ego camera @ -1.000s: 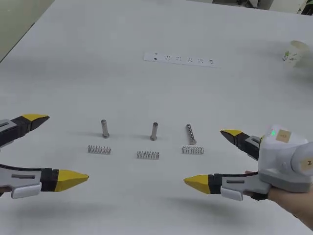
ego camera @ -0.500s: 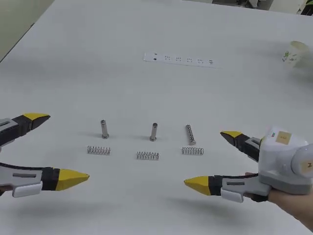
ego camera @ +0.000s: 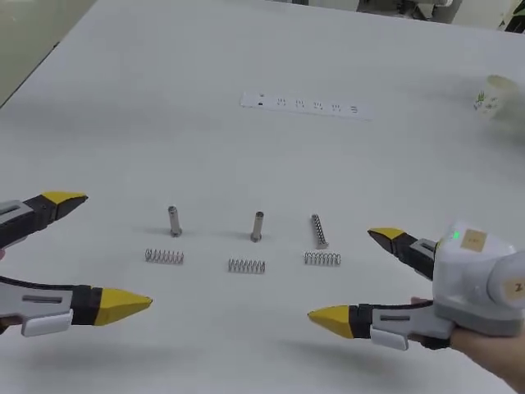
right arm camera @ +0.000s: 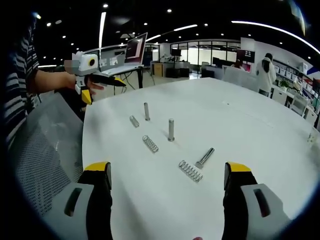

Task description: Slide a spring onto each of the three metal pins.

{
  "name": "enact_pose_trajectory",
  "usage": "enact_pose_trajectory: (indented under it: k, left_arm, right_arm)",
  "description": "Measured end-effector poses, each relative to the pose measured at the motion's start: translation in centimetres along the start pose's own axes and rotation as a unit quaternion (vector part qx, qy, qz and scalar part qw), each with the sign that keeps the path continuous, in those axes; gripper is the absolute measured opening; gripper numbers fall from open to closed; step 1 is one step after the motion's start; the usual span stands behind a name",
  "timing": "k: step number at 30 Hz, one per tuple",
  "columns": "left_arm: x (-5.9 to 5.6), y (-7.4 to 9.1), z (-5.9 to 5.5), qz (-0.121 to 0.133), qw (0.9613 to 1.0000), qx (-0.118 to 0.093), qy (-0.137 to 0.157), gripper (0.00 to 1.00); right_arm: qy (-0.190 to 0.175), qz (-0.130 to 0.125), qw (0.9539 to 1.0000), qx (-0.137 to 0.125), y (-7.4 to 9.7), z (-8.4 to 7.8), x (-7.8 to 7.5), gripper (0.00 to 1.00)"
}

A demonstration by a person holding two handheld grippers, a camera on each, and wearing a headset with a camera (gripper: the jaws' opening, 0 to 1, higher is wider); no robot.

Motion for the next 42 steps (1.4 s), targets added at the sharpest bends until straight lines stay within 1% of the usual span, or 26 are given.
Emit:
enact_pose_trajectory:
  k: [6, 12, 23, 29, 37, 42]
  left_arm:
    - [0.04, 0.06, -0.29, -0.005, 1.0, 0.002, 0.004, 0.98]
    - [0.28, 0.39, -0.16, -0.001, 1.0, -0.007, 0.007, 0.98]
    - [0.23, 0.2, -0.58, -0.005, 1.0, 0.001, 0.005, 0.98]
    - [0.55, 0.36, -0.56, -0.002, 1.0, 0.002, 0.004, 0.98]
    - [0.61, 0.37, -0.74, -0.002, 1.0, 0.004, 0.005, 0.98]
    - [0.67, 0.45, -0.75, 0.0, 1.0, 0.005, 0.004, 0.98]
  right_arm:
    - [-0.001, 0.002, 1.0, -0.003, -0.03, 0.1, 0.0, 0.94]
    - [-0.003, 0.003, 1.0, -0.005, -0.13, 0.12, 0.1, 0.94]
    - [-0.009, -0.001, 0.9999, -0.006, 0.16, 0.14, -0.05, 0.93]
    - [-0.014, -0.002, 0.9999, -0.005, 0.27, -0.04, 0.0, 0.92]
    - [-0.016, 0.004, 0.9998, -0.006, 0.09, 0.16, 0.19, 0.91]
    - [-0.017, 0.009, 0.9998, -0.006, -0.21, 0.38, -0.02, 0.91]
Point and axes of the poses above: the centre of the closed fingertips' face, and the gripper's own axes: y roughly backward along the fingers, x roughly to its left, z roughly out of its top, the point moved 9 cm from there along y, roughly backward along the fingers, and after that the axes turned 12 degrees about y, right-handed, at the moved point
